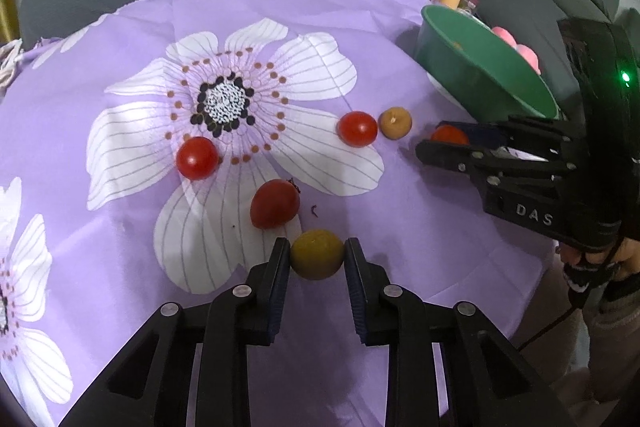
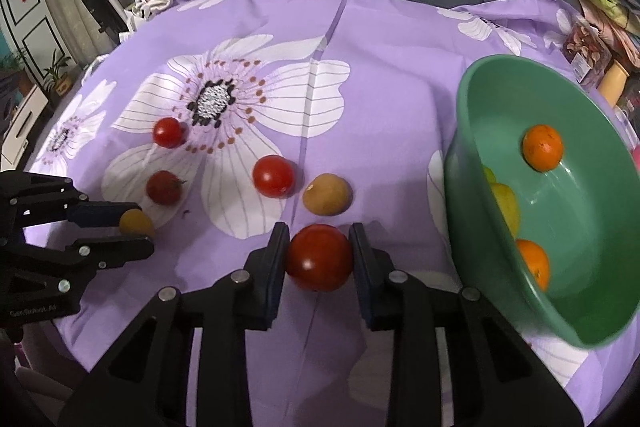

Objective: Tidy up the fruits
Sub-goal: 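Close the left tool on a yellow cherry tomato while the right tool closes on a red one, then carry the yellow tomato with the left tool over the green bowl while the right tool carries the red tomato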

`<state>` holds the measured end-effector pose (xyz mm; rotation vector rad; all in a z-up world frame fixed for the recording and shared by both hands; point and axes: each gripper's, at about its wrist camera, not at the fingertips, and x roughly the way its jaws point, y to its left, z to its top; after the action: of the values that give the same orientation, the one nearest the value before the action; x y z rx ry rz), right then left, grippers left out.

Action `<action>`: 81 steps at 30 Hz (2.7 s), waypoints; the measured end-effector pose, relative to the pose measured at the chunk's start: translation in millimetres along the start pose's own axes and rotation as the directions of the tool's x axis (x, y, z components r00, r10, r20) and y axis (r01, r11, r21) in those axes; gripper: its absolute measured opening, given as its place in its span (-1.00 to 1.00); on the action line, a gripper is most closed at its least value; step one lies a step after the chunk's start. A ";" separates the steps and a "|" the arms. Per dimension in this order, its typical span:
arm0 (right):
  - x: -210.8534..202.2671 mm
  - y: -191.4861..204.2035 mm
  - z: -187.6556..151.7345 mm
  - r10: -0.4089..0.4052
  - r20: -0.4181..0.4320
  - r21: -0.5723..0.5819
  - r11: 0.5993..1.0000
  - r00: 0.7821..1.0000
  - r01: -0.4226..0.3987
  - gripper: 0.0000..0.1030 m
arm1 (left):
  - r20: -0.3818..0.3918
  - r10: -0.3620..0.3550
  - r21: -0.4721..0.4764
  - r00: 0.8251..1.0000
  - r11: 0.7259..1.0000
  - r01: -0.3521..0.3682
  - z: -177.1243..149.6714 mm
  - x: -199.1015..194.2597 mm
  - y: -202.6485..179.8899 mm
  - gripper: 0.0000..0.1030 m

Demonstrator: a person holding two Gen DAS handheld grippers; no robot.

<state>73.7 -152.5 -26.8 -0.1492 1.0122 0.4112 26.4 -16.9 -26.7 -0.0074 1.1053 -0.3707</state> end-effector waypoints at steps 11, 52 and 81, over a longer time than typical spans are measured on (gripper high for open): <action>-30.0 12.9 -8.5 0.026 0.057 -0.006 1.000 0.998 -0.026 -0.40 | 0.024 0.011 0.006 1.000 1.000 -0.011 -2.1 -17.6 -9.2 -0.46; -96.8 -45.6 -28.4 -0.035 0.247 0.121 0.993 0.969 0.005 -0.40 | 0.111 -0.005 0.205 0.994 0.979 -0.018 58.7 -32.1 -93.4 -0.46; -73.8 -116.7 -27.7 -0.145 0.222 0.251 0.964 0.964 0.087 -0.40 | 0.051 -0.042 0.331 0.998 0.943 0.023 138.8 40.3 -157.2 -0.46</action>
<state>64.5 -287.3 13.2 0.0571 0.8023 0.1904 118.0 -201.0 31.2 0.2596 0.9757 -0.5789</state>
